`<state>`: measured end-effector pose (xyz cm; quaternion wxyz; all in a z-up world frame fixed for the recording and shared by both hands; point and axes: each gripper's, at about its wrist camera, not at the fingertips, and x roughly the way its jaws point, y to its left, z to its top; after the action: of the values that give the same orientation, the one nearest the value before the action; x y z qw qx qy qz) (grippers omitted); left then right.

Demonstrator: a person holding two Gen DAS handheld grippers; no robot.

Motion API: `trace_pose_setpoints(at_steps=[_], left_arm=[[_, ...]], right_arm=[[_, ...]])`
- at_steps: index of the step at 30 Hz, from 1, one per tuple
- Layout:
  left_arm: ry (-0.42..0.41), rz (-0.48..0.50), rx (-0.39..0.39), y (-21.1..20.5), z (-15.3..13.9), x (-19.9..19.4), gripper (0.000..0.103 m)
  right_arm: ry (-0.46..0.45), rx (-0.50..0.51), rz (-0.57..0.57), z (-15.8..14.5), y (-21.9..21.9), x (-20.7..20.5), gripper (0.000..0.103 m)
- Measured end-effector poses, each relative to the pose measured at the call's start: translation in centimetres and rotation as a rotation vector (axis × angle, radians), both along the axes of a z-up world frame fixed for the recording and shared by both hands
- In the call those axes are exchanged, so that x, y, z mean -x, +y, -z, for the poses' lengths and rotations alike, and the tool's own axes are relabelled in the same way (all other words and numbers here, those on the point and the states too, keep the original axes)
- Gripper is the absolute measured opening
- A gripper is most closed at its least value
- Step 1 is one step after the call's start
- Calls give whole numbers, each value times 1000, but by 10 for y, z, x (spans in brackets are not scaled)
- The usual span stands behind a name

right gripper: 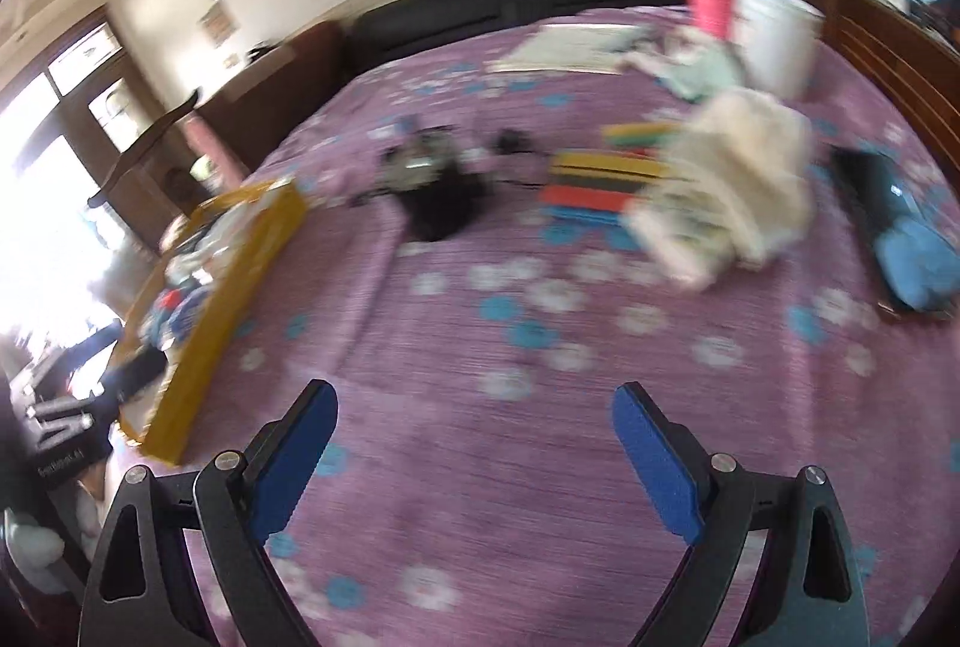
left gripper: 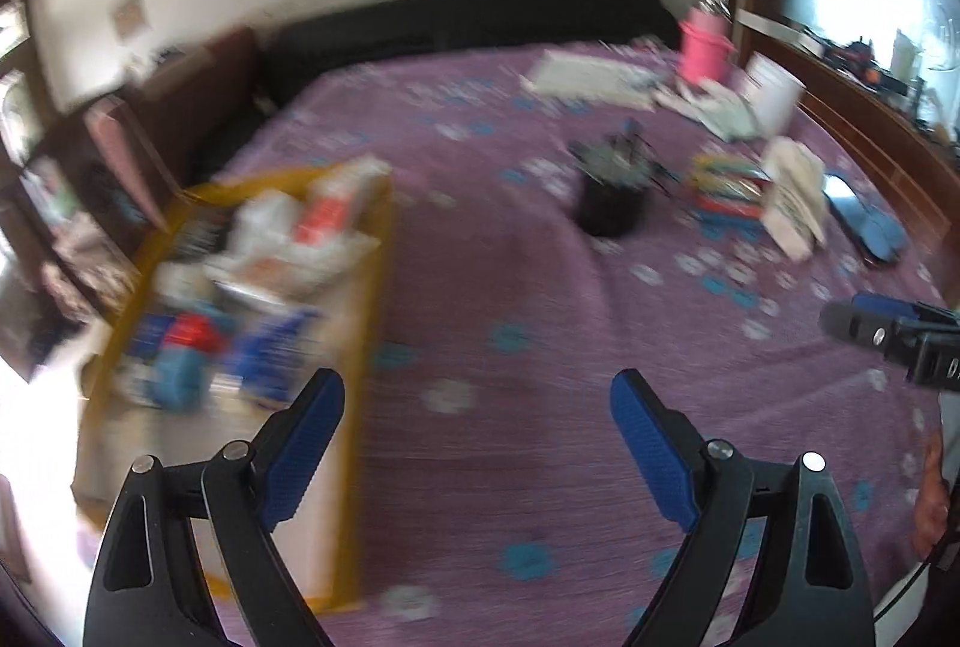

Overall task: Organize soft objects
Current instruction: 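Move both open tools back over the table toward the loose items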

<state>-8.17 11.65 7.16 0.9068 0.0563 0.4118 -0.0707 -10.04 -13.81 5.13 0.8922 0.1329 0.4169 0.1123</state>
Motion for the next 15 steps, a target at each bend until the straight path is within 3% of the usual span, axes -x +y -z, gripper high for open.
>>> trace_pose_setpoints(at_steps=[4, 7, 15], left_arm=[[90, 38, 132, -16, 26, -27, 90], [101, 43, 193, -23, 37, -40, 90], [115, 6, 214, -22, 61, -52, 91]], right_arm=[[-7, 16, 113, -5, -44, 6, 95], [-17, 40, 201, -11, -72, 4, 95], [-31, 73, 332, -24, -109, -53, 95]])
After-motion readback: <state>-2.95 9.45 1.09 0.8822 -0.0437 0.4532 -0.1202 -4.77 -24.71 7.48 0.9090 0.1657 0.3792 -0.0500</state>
